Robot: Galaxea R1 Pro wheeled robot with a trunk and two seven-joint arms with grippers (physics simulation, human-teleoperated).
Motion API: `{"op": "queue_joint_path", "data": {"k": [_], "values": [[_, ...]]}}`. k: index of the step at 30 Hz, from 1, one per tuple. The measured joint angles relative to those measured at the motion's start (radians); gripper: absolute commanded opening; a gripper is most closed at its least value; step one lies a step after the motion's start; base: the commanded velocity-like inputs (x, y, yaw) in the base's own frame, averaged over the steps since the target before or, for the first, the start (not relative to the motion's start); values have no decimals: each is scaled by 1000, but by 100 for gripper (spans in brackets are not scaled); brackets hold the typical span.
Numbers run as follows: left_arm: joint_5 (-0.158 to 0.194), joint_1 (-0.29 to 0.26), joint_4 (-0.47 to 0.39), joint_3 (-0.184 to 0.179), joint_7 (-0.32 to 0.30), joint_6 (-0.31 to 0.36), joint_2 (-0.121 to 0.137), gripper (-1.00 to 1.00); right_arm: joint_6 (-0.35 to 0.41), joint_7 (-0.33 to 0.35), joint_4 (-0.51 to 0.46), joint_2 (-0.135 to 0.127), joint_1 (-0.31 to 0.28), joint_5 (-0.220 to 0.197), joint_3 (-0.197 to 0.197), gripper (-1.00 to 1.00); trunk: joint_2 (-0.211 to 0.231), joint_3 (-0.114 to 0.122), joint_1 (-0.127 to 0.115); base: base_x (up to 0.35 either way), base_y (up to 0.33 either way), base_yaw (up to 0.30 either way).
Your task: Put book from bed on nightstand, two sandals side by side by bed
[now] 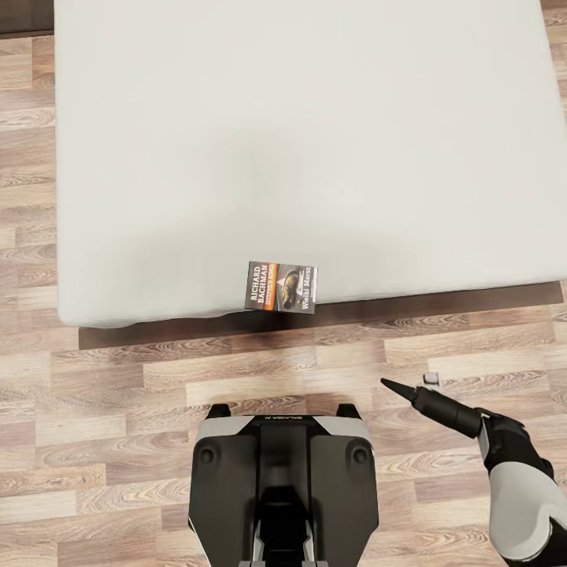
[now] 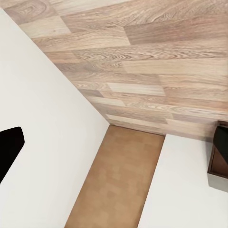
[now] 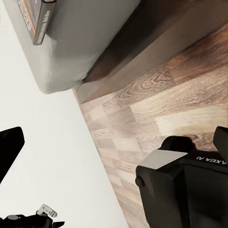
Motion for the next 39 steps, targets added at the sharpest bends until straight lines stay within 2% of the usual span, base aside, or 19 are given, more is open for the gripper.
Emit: {"op": "queue_joint_path", "data": {"k": [5, 10, 14, 15, 21, 25, 29, 39], "values": [[0, 0, 1, 0, 0, 1, -1, 100, -1, 0, 2, 4, -3, -1, -1, 100, 0, 0, 0, 0, 0, 0], [0, 1, 2, 0, 0, 1, -1, 100, -4, 0, 2, 42, -13, -25, -4, 100, 0, 0, 0, 0, 0, 0], [-1, 2, 2, 0, 0, 1, -1, 100, -11, -24, 3, 68, -17, -103, -5, 100, 0, 0, 0, 0, 0, 0], [-1, 2, 2, 0, 0, 1, -1, 100, -11, -24, 3, 68, -17, -103, -4, 100, 0, 0, 0, 0, 0, 0], [-1, 2, 1, 0, 0, 1, -2, 100, -15, -78, 7, 92, -20, -246, -1, 100, 0, 0, 0, 0, 0, 0], [-1, 2, 1, 0, 0, 1, -2, 100, -15, -106, 8, 109, -21, -294, 1, 100, 0, 0, 0, 0, 0, 0], [-1, 2, 2, 0, 0, 1, -2, 100, -15, -118, 8, 124, -21, -315, 3, 100, 0, 0, 0, 0, 0, 0], [0, 6, 1, 1, 0, -10, -2, 100, -14, -128, 8, 135, -24, -327, 2, 100, 0, 0, 0, 0, 0, 0]]}}
